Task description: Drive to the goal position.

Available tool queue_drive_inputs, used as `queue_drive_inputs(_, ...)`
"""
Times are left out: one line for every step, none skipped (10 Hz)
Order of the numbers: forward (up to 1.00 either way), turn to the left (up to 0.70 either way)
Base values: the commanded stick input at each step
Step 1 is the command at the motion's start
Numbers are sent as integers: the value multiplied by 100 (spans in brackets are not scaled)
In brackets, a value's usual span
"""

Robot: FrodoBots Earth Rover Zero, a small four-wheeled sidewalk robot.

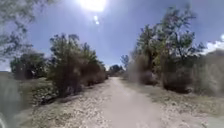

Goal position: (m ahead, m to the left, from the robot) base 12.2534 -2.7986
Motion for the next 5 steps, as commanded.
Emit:
queue_drive_inputs(44, 2)
queue_drive_inputs(44, 2)
queue_drive_inputs(44, 2)
queue_drive_inputs(44, 2)
queue_drive_inputs(44, 2)
